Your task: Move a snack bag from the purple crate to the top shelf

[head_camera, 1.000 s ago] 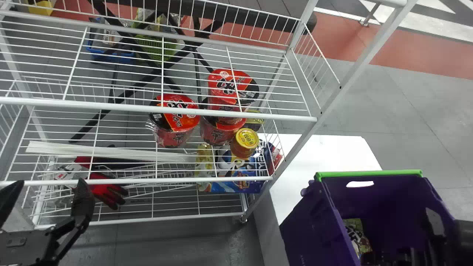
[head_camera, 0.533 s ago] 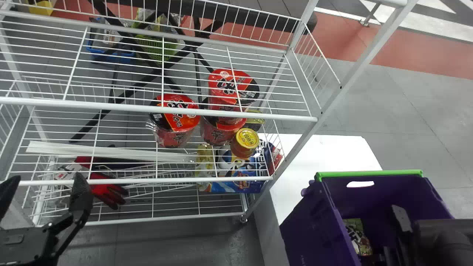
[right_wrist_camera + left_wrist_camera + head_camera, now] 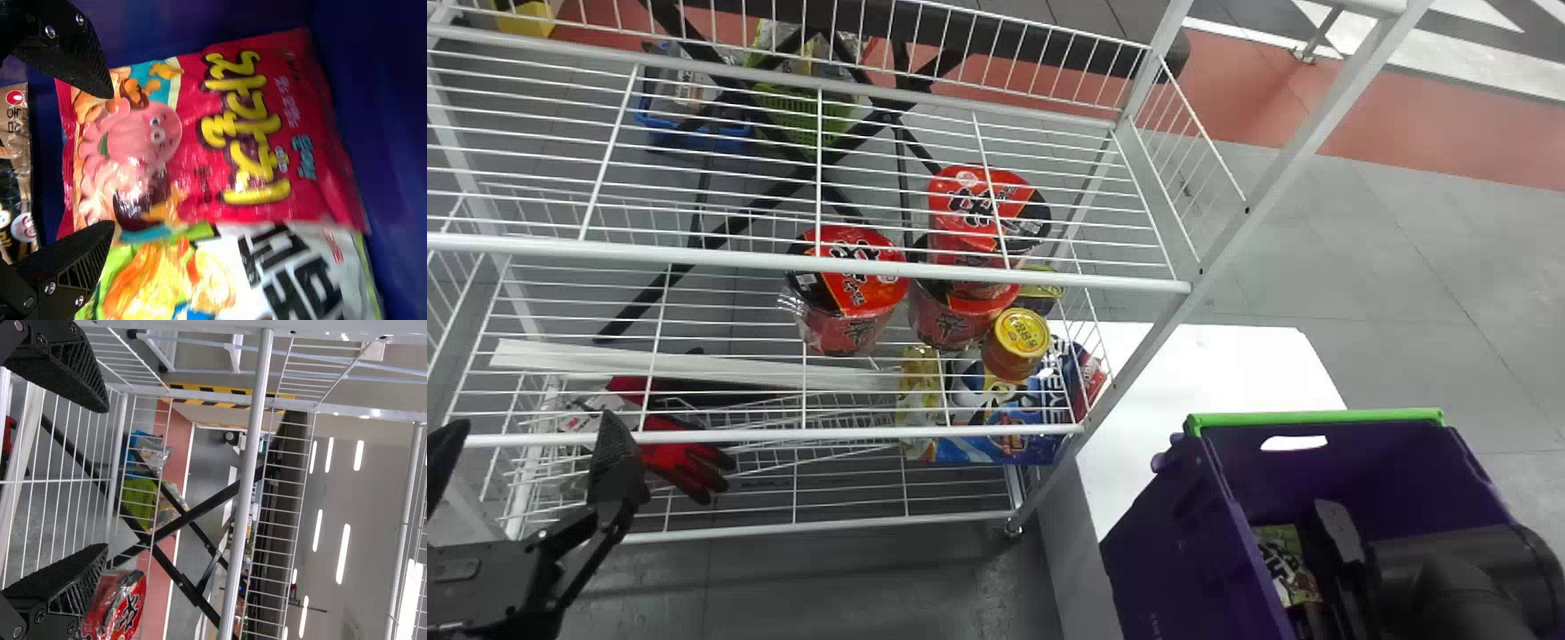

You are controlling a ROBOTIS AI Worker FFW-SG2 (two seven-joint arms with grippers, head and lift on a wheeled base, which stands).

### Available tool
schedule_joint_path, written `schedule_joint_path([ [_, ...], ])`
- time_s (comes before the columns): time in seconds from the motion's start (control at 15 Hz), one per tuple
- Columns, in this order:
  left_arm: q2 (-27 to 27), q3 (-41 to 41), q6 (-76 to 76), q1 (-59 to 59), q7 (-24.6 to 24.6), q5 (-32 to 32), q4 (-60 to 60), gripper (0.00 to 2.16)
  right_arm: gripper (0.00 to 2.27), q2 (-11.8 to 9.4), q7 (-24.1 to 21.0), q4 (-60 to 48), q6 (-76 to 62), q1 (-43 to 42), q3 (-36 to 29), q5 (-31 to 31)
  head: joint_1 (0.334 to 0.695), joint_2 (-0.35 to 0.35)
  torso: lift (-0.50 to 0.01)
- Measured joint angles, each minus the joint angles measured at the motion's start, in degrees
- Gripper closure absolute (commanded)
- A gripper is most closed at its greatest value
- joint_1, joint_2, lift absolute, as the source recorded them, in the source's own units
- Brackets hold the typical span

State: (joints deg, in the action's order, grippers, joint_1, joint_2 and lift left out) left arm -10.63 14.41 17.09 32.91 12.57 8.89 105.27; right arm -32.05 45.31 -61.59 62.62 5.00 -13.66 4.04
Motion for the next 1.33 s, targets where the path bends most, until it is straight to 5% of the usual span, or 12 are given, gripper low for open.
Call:
schedule_joint_path([
  [0.6, 0.0, 0.0, 0.0, -0.7, 0.0, 0.2, -0.8, 0.08, 0.19, 1.9, -3.4, 0.7, -4.8, 0.3, 2.4, 3.3, 0.695, -0.35, -0.452],
  [0.87, -0.1, 0.0, 0.0, -0.8, 0.0, 0.3, -0.9, 0.08, 0.74, 2.4, -4.2, 1.1, -7.6, 0.9, 2.3, 3.5, 0.695, -0.35, -0.452],
  [1.13, -0.1, 0.0, 0.0, -0.9, 0.0, 0.3, -1.0, 0.08, 1.66, 2.7, -5.3, 1.0, -7.6, 1.1, 2.2, 2.9, 0.695, -0.35, -0.452],
  [1.33, -0.2, 0.0, 0.0, -0.9, 0.0, 0.3, -1.0, 0.08, 1.89, 3.0, -6.9, -1.2, -2.5, 1.6, 2.2, 2.5, 0.695, -0.35, -0.452],
])
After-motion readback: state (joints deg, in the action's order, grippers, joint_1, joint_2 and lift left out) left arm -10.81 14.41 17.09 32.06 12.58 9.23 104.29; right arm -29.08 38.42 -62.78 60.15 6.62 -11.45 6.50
